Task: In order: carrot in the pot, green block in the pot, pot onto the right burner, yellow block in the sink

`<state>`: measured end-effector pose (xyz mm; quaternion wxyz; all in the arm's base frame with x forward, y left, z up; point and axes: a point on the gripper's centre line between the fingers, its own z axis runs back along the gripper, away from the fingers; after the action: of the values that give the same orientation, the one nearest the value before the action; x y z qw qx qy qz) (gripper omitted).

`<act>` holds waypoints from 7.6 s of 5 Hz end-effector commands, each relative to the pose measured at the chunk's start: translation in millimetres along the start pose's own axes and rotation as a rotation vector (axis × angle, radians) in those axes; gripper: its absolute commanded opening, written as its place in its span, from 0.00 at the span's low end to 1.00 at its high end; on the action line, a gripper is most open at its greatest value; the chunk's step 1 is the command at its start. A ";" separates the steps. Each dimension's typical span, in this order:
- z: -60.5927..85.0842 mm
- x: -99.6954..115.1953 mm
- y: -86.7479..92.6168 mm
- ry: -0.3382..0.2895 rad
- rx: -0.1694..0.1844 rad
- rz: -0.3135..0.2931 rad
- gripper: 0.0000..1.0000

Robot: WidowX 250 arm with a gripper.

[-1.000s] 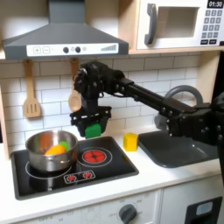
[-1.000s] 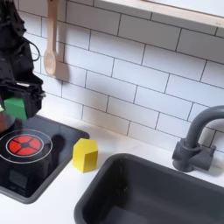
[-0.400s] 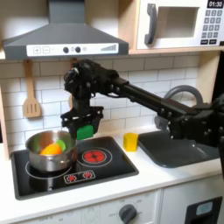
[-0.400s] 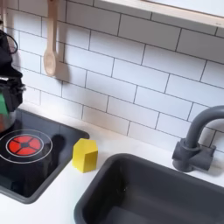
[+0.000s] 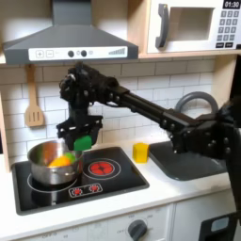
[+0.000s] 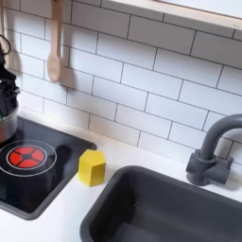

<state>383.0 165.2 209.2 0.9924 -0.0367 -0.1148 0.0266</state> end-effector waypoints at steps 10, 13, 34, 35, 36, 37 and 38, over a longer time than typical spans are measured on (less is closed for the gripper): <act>-17.4 4.4 26.4 0.043 0.001 0.035 1.00; -9.2 4.0 20.8 0.026 0.000 -0.001 1.00; -37.1 -10.4 -54.3 0.155 -0.046 -0.284 0.00; -36.9 -11.9 -58.8 0.155 -0.049 -0.292 0.00; -32.9 -13.6 -72.4 0.153 -0.066 -0.316 0.00; -30.1 -15.0 -77.2 0.147 -0.071 -0.321 0.00; -31.5 -17.0 -81.8 0.151 -0.072 -0.332 0.00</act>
<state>377.6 80.3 182.8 0.9868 -0.0534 -0.0483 -0.1449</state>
